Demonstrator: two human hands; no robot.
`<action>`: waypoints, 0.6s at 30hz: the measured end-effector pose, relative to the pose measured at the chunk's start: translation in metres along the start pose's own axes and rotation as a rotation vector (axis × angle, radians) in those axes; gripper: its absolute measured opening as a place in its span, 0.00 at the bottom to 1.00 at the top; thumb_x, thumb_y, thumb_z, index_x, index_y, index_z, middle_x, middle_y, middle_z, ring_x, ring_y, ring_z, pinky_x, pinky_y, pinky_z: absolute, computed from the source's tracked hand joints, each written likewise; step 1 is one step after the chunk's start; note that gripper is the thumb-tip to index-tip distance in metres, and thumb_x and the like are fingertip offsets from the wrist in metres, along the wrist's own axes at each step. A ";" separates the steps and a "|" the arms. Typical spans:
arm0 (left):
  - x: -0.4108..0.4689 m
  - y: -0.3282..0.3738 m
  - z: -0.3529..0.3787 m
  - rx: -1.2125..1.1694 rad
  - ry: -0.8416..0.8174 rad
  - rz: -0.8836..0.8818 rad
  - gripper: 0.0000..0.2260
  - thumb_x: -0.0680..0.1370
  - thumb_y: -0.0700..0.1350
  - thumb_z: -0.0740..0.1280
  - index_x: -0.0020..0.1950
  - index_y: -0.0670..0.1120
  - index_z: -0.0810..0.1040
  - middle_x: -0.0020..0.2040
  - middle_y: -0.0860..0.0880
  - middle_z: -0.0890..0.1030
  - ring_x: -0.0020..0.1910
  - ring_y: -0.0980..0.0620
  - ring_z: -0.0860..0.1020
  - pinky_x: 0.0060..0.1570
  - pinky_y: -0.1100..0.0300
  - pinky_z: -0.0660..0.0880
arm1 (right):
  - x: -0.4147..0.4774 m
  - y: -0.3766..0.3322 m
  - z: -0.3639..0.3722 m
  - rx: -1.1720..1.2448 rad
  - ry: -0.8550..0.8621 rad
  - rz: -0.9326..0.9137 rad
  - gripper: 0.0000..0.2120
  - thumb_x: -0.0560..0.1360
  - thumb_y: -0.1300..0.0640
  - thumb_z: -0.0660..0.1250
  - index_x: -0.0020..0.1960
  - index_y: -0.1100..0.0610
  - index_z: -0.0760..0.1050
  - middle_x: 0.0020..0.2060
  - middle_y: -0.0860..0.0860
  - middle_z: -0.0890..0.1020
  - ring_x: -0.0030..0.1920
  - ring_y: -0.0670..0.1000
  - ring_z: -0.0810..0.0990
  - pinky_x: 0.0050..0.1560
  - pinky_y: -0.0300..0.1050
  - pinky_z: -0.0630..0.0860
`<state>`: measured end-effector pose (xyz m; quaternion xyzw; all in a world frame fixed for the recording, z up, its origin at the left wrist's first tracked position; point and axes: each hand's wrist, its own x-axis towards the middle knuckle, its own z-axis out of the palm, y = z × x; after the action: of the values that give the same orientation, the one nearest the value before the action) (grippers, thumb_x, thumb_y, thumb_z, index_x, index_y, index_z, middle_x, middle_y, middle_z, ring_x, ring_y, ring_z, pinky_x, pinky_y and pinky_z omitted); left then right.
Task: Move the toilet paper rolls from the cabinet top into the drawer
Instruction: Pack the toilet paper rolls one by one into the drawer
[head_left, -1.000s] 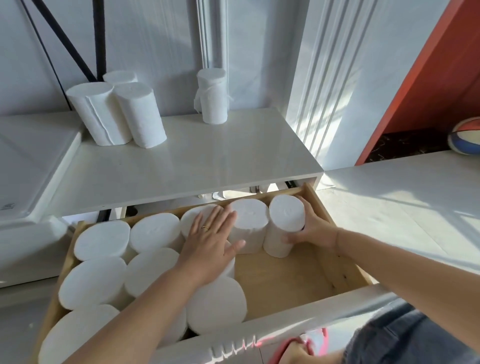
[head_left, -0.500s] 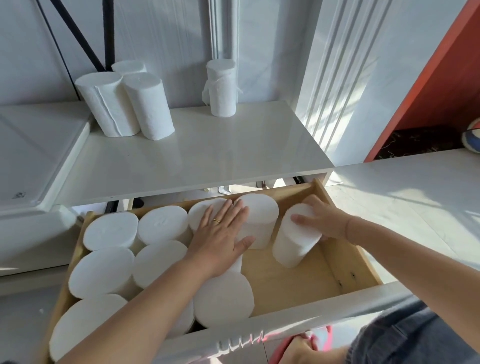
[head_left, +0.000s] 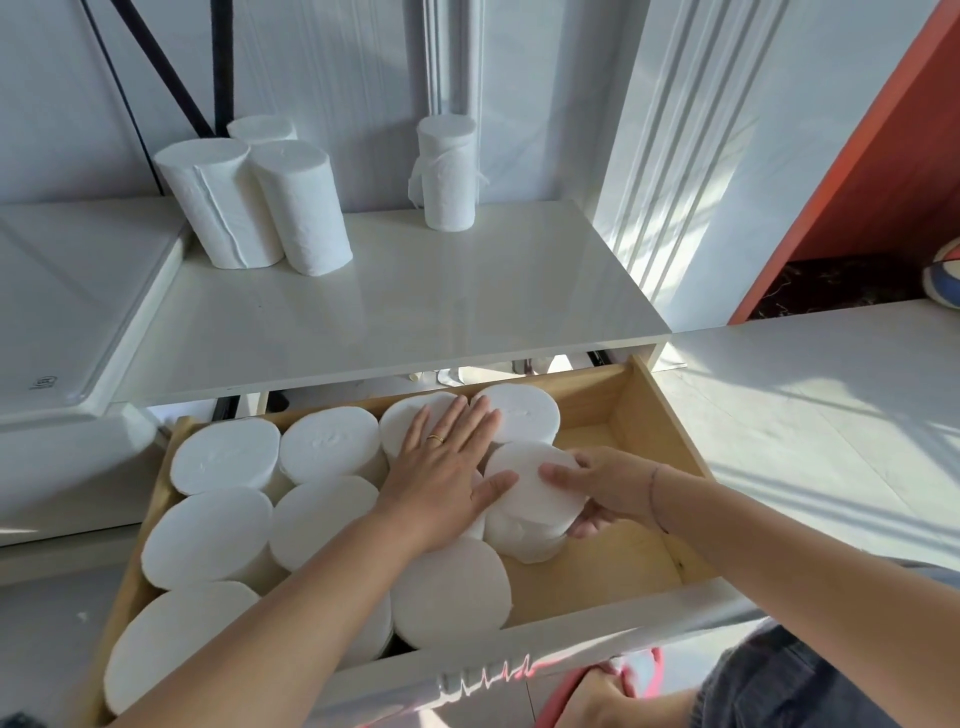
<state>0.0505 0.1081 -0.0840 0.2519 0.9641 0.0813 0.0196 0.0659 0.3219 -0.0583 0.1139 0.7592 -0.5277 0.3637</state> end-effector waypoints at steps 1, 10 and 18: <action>0.000 0.000 0.000 0.004 0.003 -0.001 0.32 0.76 0.67 0.41 0.76 0.54 0.39 0.76 0.57 0.37 0.74 0.57 0.35 0.72 0.51 0.34 | 0.000 -0.001 -0.003 -0.001 0.007 -0.008 0.19 0.78 0.48 0.64 0.65 0.58 0.72 0.48 0.60 0.80 0.35 0.55 0.78 0.38 0.43 0.79; -0.002 -0.001 0.001 -0.016 0.014 0.012 0.30 0.78 0.65 0.43 0.76 0.55 0.40 0.77 0.57 0.37 0.74 0.58 0.34 0.72 0.52 0.33 | -0.016 0.010 0.008 -0.292 0.011 -0.122 0.40 0.66 0.57 0.78 0.69 0.49 0.58 0.56 0.55 0.75 0.49 0.57 0.82 0.45 0.51 0.82; -0.003 -0.001 -0.001 -0.036 -0.021 0.063 0.30 0.73 0.69 0.37 0.74 0.63 0.42 0.77 0.54 0.37 0.74 0.54 0.33 0.71 0.49 0.33 | -0.009 0.009 -0.007 -0.574 0.100 -0.288 0.44 0.62 0.49 0.80 0.72 0.46 0.61 0.56 0.46 0.78 0.55 0.49 0.77 0.57 0.46 0.76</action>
<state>0.0524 0.1057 -0.0833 0.2823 0.9539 0.0967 0.0317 0.0738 0.3339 -0.0572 -0.0762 0.9023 -0.3317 0.2646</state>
